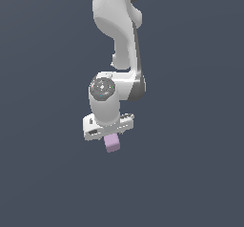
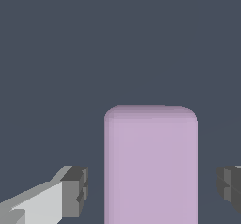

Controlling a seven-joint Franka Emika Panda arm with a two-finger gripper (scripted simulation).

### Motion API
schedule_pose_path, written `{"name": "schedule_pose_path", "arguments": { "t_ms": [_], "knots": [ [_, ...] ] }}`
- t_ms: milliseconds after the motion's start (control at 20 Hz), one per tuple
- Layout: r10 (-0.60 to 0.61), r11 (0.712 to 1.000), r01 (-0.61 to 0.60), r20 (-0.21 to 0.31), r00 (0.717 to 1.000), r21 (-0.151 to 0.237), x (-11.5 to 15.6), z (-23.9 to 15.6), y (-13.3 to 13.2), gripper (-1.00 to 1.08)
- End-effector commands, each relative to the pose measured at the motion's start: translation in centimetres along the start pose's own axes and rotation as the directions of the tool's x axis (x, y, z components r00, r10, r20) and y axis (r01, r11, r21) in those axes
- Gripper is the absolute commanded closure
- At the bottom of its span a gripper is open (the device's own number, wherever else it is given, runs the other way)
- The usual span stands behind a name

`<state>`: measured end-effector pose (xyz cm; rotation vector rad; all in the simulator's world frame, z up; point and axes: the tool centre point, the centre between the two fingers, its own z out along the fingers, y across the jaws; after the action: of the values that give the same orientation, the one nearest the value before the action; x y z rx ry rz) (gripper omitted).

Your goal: Pick up the object and move it to a goal position.

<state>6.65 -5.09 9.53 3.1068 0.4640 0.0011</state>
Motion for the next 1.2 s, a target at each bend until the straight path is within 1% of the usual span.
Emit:
{"name": "schedule_pose_path", "arguments": {
  "t_ms": [0,200,450,500,1150],
  "knots": [
    [-0.001,1.000,0.001,0.001,1.000,0.001,-0.1,1.5,0.0,-0.92],
    [-0.003,1.000,0.003,0.001,1.000,0.000,-0.1,3.0,0.0,-0.92],
    [-0.003,1.000,0.003,0.001,1.000,0.000,0.1,3.2,0.0,-0.92],
    [-0.003,1.000,0.003,0.001,1.000,0.000,0.1,3.2,0.0,1.08],
    [-0.003,1.000,0.003,0.001,1.000,0.001,0.0,3.0,0.3,1.08]
  ]
}}
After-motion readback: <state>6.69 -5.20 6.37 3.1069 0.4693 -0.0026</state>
